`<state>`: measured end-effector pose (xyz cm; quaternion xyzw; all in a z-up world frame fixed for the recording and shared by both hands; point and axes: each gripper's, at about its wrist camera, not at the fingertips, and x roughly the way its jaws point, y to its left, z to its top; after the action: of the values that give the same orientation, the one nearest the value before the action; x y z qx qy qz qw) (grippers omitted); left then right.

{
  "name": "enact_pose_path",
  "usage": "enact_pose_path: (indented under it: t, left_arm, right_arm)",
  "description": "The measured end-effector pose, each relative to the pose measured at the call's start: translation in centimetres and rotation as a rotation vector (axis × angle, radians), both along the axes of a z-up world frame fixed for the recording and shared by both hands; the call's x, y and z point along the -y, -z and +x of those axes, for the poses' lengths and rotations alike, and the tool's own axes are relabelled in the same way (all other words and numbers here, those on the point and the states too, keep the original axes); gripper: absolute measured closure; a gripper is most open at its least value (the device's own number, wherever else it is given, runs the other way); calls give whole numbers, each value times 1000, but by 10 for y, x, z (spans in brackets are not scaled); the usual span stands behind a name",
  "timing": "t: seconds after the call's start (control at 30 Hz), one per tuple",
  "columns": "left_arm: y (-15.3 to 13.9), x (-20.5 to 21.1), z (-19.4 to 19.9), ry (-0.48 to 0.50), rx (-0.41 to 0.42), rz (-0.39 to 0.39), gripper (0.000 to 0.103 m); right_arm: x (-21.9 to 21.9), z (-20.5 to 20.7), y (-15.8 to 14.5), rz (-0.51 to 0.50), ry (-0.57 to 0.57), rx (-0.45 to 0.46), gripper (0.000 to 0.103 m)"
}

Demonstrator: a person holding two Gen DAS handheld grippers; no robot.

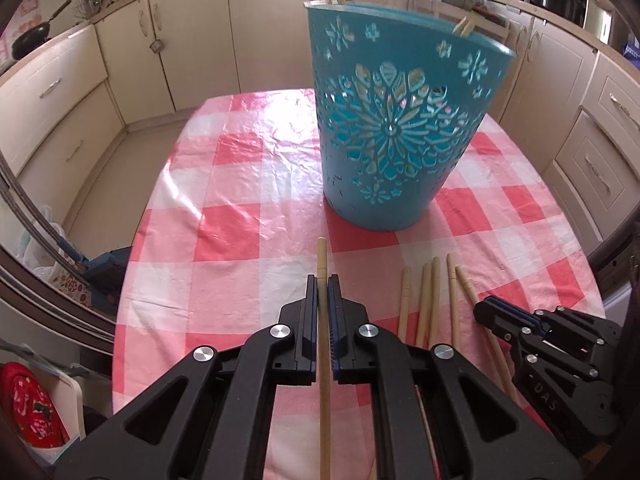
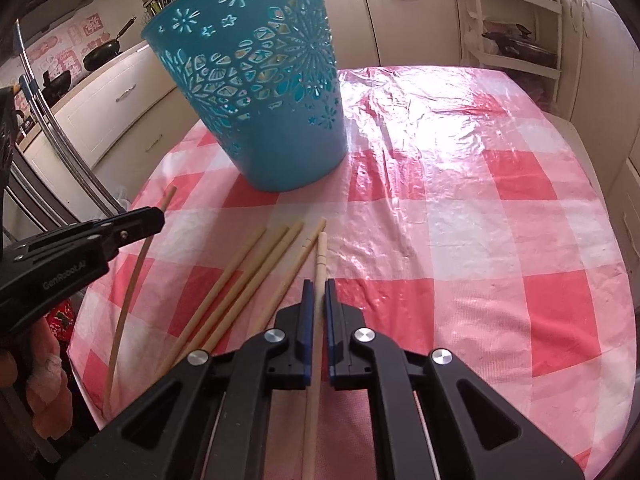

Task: Organize utensils
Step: 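Lift the chopstick with the left tool and drop it into the basket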

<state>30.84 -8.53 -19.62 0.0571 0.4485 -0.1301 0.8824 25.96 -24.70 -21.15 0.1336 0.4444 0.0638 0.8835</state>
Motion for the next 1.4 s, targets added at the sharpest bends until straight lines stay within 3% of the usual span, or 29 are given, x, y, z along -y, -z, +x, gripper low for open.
enact_pose_path:
  t: [0.2,0.43,0.6,0.9,1.1,1.4]
  left_arm:
    - [-37,-9,-18,-2,59,-83,98]
    - [-102,-13,-26,24,166,-191,98]
    - [-141,-3,-12,34,243,-243,98]
    - [-196,16,50,-19,376,-349,98]
    - [-201,32,92,-88,480,-374,98]
    - [-145,48,129,-124,443,-331,98]
  right_arm:
    - [13,-4,2,88,32,-23,97]
    - [25,-5,4,180,65,-44,97]
    - [29,-6,5,211,74,-49,97]
    - [33,-6,7,247,85,-49,97]
    - [31,-4,6,232,75,-39,97]
    - [29,0,7,235,67,-36,97]
